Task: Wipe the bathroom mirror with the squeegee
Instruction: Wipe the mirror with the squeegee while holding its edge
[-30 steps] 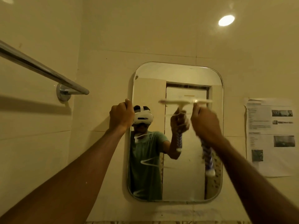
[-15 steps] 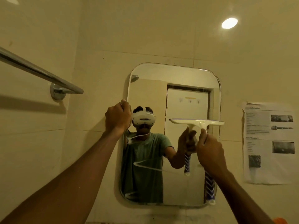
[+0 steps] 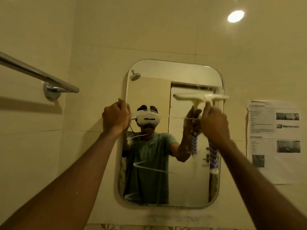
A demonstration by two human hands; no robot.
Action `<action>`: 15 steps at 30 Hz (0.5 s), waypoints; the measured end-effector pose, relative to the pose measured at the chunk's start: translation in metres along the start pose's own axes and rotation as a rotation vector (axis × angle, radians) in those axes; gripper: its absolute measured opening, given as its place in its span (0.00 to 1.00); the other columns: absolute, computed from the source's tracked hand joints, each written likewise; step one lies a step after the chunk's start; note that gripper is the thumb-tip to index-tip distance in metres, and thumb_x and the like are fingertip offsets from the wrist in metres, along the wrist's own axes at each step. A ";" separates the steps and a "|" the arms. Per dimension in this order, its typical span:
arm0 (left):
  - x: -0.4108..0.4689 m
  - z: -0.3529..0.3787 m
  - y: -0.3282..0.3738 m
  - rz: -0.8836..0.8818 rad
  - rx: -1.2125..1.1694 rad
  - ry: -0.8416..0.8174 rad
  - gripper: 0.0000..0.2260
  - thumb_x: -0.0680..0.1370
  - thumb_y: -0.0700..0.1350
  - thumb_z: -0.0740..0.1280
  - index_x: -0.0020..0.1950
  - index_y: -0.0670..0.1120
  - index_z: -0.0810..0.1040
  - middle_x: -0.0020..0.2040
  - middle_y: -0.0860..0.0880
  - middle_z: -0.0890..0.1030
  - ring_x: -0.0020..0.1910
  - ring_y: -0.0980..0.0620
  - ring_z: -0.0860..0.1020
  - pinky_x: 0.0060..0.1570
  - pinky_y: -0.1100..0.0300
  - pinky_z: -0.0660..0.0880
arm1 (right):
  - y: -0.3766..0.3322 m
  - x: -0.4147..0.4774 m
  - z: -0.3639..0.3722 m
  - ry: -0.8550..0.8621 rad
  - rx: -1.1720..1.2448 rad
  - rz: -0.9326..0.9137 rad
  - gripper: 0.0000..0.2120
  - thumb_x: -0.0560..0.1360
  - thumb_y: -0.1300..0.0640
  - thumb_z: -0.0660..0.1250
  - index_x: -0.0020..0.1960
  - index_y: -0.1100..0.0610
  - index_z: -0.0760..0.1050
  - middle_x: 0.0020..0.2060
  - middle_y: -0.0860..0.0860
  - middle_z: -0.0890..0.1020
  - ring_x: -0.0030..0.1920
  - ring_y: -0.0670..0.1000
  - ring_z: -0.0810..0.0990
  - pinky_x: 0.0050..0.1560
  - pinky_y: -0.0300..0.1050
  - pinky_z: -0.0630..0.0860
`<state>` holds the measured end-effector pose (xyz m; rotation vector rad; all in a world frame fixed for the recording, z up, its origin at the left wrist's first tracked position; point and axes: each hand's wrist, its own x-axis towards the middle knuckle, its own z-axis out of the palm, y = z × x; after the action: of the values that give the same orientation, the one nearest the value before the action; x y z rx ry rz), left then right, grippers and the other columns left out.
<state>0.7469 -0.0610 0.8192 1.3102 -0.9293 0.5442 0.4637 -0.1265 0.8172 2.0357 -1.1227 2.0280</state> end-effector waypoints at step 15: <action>0.002 -0.001 0.000 0.029 0.027 0.034 0.25 0.83 0.48 0.50 0.35 0.38 0.78 0.28 0.50 0.71 0.26 0.61 0.65 0.29 0.68 0.58 | -0.052 0.052 -0.013 -0.007 -0.020 -0.035 0.24 0.84 0.47 0.48 0.34 0.54 0.69 0.25 0.48 0.73 0.19 0.41 0.72 0.20 0.32 0.68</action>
<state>0.7486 -0.0609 0.8206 1.3095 -0.9168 0.6020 0.4732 -0.1044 0.8881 2.0404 -1.0953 1.9870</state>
